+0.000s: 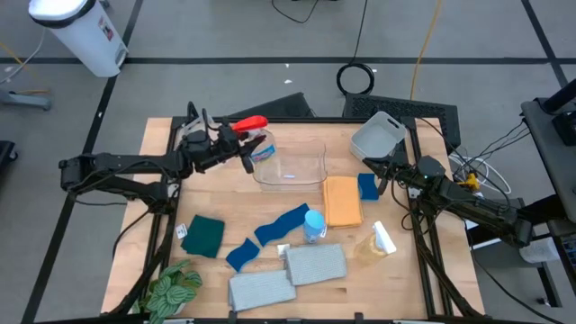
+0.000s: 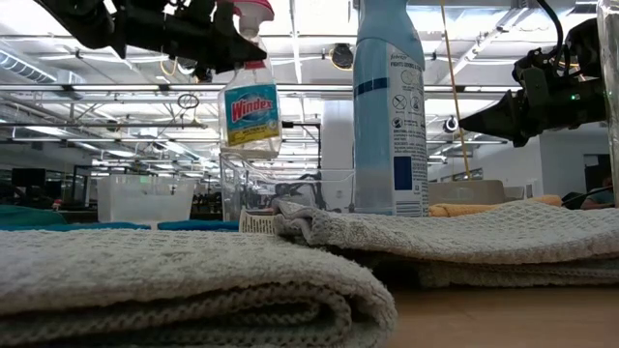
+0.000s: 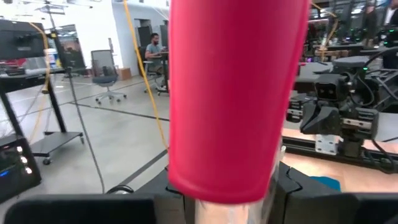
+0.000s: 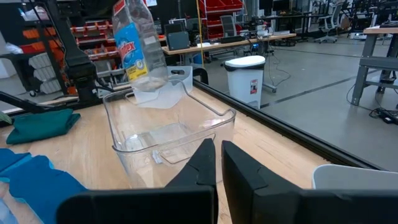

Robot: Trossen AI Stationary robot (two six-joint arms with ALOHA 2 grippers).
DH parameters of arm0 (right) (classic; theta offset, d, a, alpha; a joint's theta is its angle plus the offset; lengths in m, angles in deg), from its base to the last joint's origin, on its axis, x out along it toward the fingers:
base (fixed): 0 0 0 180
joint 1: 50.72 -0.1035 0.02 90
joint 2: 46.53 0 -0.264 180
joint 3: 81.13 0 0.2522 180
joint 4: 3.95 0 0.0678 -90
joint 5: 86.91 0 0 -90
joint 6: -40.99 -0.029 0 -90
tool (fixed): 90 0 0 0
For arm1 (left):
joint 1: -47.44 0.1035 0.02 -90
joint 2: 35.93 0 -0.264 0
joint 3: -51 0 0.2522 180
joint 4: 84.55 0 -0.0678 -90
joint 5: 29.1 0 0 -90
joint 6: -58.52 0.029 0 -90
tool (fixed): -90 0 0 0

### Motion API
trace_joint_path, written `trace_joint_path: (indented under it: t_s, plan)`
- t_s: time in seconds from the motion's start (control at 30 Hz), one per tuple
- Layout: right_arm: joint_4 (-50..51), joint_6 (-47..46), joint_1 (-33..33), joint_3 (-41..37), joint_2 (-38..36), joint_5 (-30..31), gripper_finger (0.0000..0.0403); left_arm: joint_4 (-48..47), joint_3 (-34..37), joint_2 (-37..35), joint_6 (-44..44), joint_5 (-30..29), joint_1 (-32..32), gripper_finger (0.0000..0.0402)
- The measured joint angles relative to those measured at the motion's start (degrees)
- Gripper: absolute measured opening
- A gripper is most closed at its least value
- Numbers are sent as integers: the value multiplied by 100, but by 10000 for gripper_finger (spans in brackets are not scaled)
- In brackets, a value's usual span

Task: Pick & Place Kitchen Items
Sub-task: Put the red sprayer bottle into the transparent bin

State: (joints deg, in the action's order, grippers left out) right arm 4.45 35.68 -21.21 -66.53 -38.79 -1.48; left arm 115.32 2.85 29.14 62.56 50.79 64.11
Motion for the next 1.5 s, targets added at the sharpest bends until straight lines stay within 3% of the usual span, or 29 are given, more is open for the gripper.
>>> trace_joint_path:
  t_s: [0.73, 1.5]
  plan:
    - [0, 1, 0, 0, 0, 2, 4, 221, 4, 18, -1, 449, 153, 108]
    - [0, 0, 0, 0, 0, 2, 4, 386, 7, 193, -10, 463, 170, 108]
